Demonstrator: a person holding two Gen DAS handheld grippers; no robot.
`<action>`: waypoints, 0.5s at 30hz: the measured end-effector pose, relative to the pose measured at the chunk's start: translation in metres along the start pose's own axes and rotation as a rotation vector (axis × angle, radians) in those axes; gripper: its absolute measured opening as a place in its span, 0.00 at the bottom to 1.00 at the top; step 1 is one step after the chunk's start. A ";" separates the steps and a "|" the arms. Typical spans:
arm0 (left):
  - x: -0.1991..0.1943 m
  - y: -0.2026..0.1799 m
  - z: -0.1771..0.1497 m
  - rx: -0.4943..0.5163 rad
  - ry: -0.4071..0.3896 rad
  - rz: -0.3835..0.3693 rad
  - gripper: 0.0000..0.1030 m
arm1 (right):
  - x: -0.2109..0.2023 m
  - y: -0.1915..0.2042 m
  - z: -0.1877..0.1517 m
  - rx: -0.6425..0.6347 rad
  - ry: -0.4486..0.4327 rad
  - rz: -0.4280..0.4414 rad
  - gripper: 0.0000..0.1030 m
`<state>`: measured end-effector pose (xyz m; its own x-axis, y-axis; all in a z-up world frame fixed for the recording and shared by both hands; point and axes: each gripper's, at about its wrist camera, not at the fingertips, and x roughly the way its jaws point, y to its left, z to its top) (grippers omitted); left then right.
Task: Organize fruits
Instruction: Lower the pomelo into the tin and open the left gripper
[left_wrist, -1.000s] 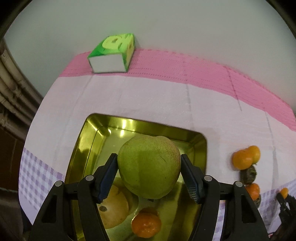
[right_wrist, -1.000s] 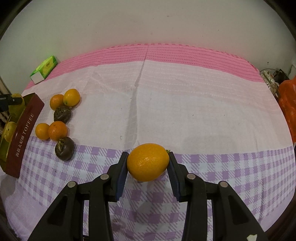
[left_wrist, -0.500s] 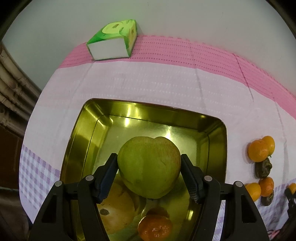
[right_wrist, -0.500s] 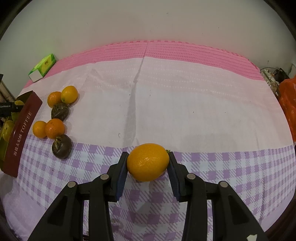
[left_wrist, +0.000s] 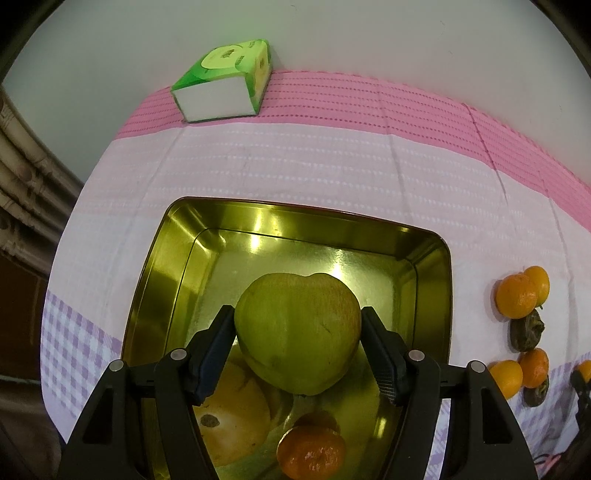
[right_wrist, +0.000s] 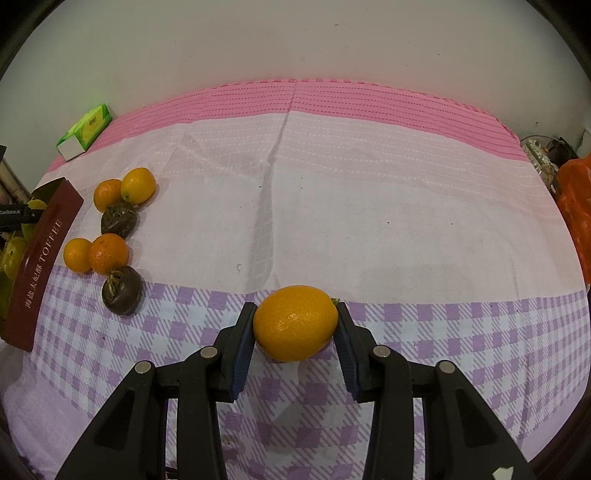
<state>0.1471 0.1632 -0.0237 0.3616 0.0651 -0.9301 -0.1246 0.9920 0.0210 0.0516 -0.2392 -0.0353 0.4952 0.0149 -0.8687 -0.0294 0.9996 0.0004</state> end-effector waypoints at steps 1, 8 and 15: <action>-0.001 0.001 0.000 0.000 -0.003 -0.003 0.66 | 0.000 0.000 0.000 0.000 -0.001 -0.001 0.37; -0.018 0.001 0.001 0.016 -0.052 0.010 0.75 | 0.000 0.000 0.000 -0.006 -0.004 -0.002 0.37; -0.032 0.003 -0.005 0.009 -0.083 -0.006 0.78 | -0.002 0.001 0.000 -0.010 -0.009 -0.005 0.37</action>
<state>0.1305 0.1633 0.0045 0.4376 0.0677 -0.8966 -0.1143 0.9933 0.0192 0.0507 -0.2380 -0.0339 0.5029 0.0098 -0.8643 -0.0357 0.9993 -0.0095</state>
